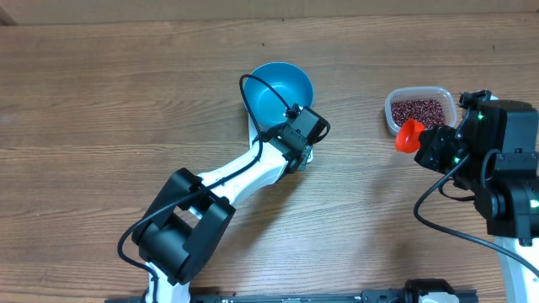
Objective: Scoop item into bowl and weigh 150g on scale
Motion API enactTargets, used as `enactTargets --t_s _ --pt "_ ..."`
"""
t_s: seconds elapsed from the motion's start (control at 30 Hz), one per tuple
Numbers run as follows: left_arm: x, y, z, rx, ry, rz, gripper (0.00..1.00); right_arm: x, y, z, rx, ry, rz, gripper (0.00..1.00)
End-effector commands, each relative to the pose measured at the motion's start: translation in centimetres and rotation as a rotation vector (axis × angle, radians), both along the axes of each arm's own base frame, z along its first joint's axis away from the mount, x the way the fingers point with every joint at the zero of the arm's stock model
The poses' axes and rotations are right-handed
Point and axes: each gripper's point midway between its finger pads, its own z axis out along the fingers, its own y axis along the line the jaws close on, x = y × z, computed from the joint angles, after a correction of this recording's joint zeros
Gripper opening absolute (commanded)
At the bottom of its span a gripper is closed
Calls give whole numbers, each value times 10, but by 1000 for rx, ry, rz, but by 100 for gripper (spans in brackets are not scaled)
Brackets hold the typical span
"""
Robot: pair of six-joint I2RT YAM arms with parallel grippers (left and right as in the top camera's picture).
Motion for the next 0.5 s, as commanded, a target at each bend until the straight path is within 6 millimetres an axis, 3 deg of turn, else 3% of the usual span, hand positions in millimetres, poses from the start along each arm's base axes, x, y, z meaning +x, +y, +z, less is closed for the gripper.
enactTargets --t_s 0.0,0.47 --pt "0 2 -6 21 5 -22 4 2 -2 8 -10 -25 -5 4" --pt "-1 0 -9 25 11 -42 4 1 -2 7 -10 -22 -5 4"
